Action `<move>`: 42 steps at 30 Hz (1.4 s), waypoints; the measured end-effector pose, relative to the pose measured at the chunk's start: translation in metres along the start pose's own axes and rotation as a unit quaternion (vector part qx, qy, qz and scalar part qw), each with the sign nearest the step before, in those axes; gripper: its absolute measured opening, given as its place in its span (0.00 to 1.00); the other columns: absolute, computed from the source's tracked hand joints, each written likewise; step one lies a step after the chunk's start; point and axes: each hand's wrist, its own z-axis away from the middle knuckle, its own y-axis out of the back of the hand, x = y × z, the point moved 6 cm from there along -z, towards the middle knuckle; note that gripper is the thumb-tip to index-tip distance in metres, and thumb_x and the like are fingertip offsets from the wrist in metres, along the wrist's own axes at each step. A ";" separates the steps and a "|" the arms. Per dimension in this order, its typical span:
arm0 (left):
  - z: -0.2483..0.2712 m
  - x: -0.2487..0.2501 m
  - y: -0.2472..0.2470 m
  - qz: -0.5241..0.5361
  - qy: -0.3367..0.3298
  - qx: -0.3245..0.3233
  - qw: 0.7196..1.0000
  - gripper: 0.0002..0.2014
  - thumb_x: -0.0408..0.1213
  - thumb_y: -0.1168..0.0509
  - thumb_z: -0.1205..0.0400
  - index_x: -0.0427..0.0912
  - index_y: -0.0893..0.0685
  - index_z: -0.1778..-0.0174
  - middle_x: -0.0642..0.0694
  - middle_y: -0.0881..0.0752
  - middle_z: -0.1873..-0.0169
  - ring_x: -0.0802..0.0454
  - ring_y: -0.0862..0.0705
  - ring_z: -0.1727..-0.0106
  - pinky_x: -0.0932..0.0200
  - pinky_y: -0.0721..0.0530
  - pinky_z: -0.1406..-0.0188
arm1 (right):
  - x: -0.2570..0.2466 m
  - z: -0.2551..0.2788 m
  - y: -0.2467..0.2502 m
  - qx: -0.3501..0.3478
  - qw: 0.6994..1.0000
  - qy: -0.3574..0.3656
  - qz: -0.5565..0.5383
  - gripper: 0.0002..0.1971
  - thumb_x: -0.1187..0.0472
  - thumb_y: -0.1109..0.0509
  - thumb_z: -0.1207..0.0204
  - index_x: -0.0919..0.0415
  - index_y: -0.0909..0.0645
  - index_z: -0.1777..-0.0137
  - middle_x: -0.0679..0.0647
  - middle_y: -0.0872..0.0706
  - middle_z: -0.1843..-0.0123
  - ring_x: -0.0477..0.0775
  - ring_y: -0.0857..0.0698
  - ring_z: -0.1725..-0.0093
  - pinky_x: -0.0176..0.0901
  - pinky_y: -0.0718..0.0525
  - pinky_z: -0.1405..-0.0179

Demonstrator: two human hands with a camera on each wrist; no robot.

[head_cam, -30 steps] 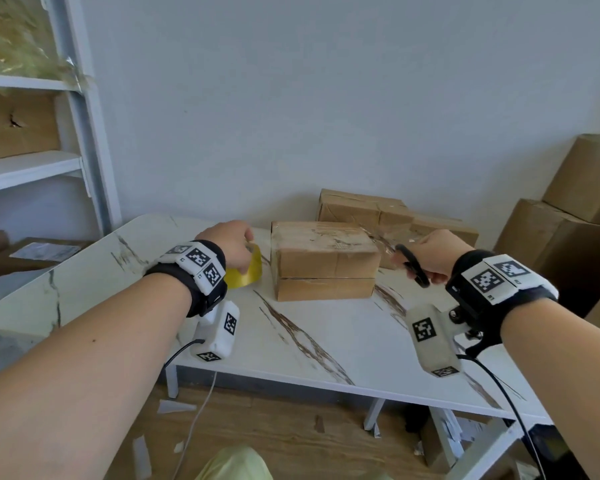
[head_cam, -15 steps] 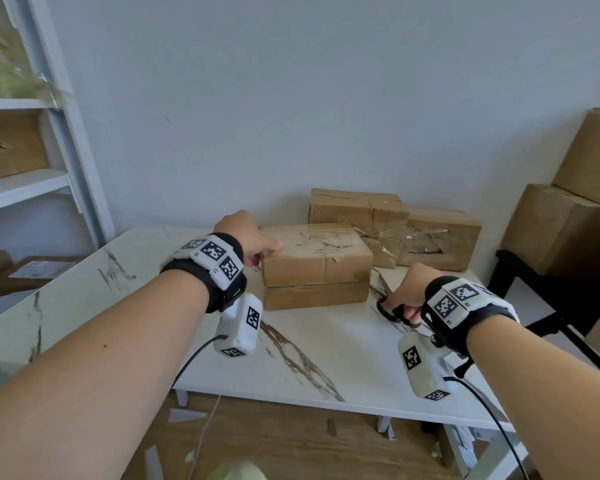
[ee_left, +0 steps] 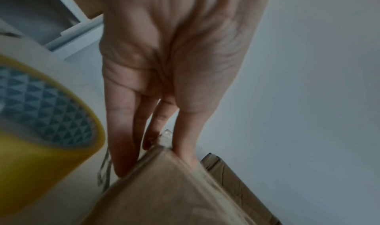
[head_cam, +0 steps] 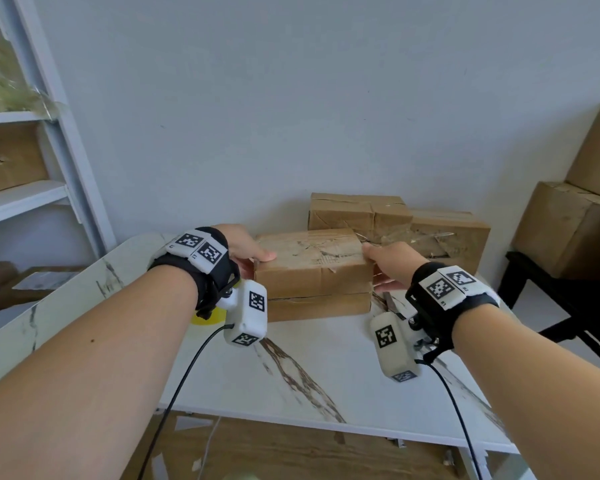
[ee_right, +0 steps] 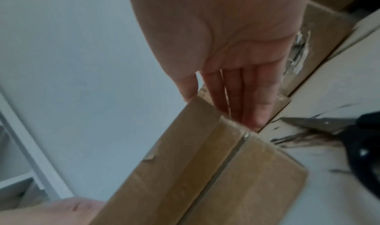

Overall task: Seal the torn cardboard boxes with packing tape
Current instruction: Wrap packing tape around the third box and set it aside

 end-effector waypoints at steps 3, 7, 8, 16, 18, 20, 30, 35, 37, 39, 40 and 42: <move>0.004 0.005 0.001 0.038 -0.015 0.034 0.999 0.19 0.39 0.24 0.27 0.27 0.16 0.50 0.38 0.09 0.64 0.44 0.10 0.55 0.56 0.13 0.47 | -0.005 0.001 -0.005 -0.006 1.000 0.012 0.025 0.18 0.55 0.37 0.18 0.73 0.21 0.42 0.66 0.12 0.50 0.64 0.11 0.50 0.55 0.12 0.47; 0.010 0.010 0.001 0.061 -0.032 0.046 0.997 0.21 0.34 0.22 0.29 0.27 0.18 0.46 0.34 0.11 0.52 0.42 0.10 0.50 0.49 0.15 0.41 | -0.007 0.008 0.001 -0.008 0.999 0.015 0.039 0.15 0.59 0.34 0.20 0.72 0.20 0.42 0.66 0.11 0.48 0.63 0.11 0.49 0.55 0.13 0.45; 0.013 0.011 0.001 0.070 -0.036 0.048 0.996 0.20 0.32 0.22 0.29 0.27 0.19 0.45 0.34 0.12 0.52 0.41 0.11 0.51 0.48 0.15 0.42 | -0.007 0.009 0.004 -0.003 0.999 0.017 0.048 0.15 0.60 0.32 0.21 0.72 0.19 0.42 0.65 0.11 0.48 0.62 0.11 0.48 0.55 0.13 0.44; 0.042 0.017 0.024 0.095 -0.086 0.092 0.987 0.13 0.22 0.24 0.30 0.33 0.21 0.54 0.37 0.17 0.52 0.43 0.15 0.49 0.65 0.13 0.73 | -0.034 0.038 0.018 0.030 0.996 0.065 0.057 0.04 0.75 0.30 0.28 0.69 0.17 0.56 0.63 0.10 0.56 0.61 0.09 0.54 0.55 0.12 0.48; 0.049 0.018 0.040 0.111 -0.103 0.111 0.982 0.14 0.21 0.25 0.30 0.35 0.22 0.55 0.38 0.18 0.53 0.43 0.15 0.49 0.61 0.13 0.69 | -0.050 0.046 0.018 0.044 0.993 0.095 0.049 0.06 0.75 0.28 0.33 0.67 0.18 0.58 0.64 0.11 0.55 0.63 0.10 0.53 0.56 0.12 0.47; 0.053 0.019 0.058 0.129 -0.124 0.132 0.975 0.15 0.19 0.27 0.29 0.38 0.25 0.59 0.40 0.19 0.57 0.44 0.16 0.54 0.59 0.15 0.64 | -0.068 0.051 0.016 0.059 0.989 0.132 0.036 0.08 0.75 0.27 0.36 0.63 0.20 0.63 0.65 0.12 0.54 0.64 0.11 0.53 0.58 0.12 0.47; 0.023 -0.018 0.129 0.104 -0.141 0.317 0.932 0.18 0.22 0.27 0.31 0.45 0.28 0.61 0.41 0.18 0.52 0.39 0.17 0.46 0.42 0.15 0.45 | -0.120 0.043 -0.053 0.039 0.980 0.194 0.036 0.16 0.70 0.37 0.30 0.62 0.17 0.44 0.58 0.12 0.49 0.59 0.14 0.47 0.54 0.14 0.44; -0.017 -0.034 0.134 0.107 -0.124 0.320 0.933 0.15 0.26 0.30 0.29 0.47 0.29 0.62 0.43 0.19 0.55 0.39 0.16 0.49 0.42 0.16 0.45 | -0.121 0.011 -0.093 -0.019 0.984 0.174 0.024 0.21 0.71 0.39 0.30 0.61 0.16 0.39 0.57 0.12 0.50 0.57 0.16 0.53 0.46 0.16 0.50; -0.035 -0.039 0.128 0.119 -0.120 0.301 0.939 0.15 0.27 0.30 0.28 0.48 0.30 0.64 0.44 0.20 0.54 0.39 0.17 0.48 0.42 0.16 0.44 | -0.118 -0.004 -0.101 -0.026 0.986 0.166 0.025 0.22 0.70 0.38 0.29 0.58 0.19 0.35 0.56 0.14 0.53 0.54 0.20 0.58 0.46 0.18 0.53; -0.053 -0.045 0.121 0.132 -0.115 0.278 0.945 0.15 0.26 0.30 0.29 0.47 0.30 0.64 0.42 0.19 0.49 0.39 0.18 0.45 0.41 0.16 0.44 | -0.115 -0.017 -0.106 -0.034 0.987 0.153 0.025 0.23 0.70 0.38 0.28 0.59 0.21 0.32 0.57 0.14 0.48 0.55 0.20 0.52 0.49 0.17 0.43; -0.060 -0.047 0.118 0.135 -0.113 0.269 0.947 0.15 0.25 0.31 0.29 0.46 0.30 0.64 0.41 0.19 0.48 0.39 0.18 0.45 0.41 0.16 0.44 | -0.113 -0.024 -0.109 -0.036 0.988 0.149 0.024 0.24 0.71 0.38 0.28 0.60 0.23 0.30 0.58 0.15 0.45 0.56 0.20 0.49 0.51 0.18 0.38; -0.074 -0.051 0.113 0.137 -0.102 0.244 0.955 0.16 0.22 0.32 0.30 0.44 0.30 0.65 0.41 0.20 0.51 0.39 0.19 0.45 0.40 0.16 0.43 | -0.110 -0.036 -0.114 -0.040 0.990 0.132 0.029 0.25 0.71 0.39 0.28 0.63 0.24 0.29 0.59 0.16 0.45 0.57 0.20 0.48 0.50 0.18 0.40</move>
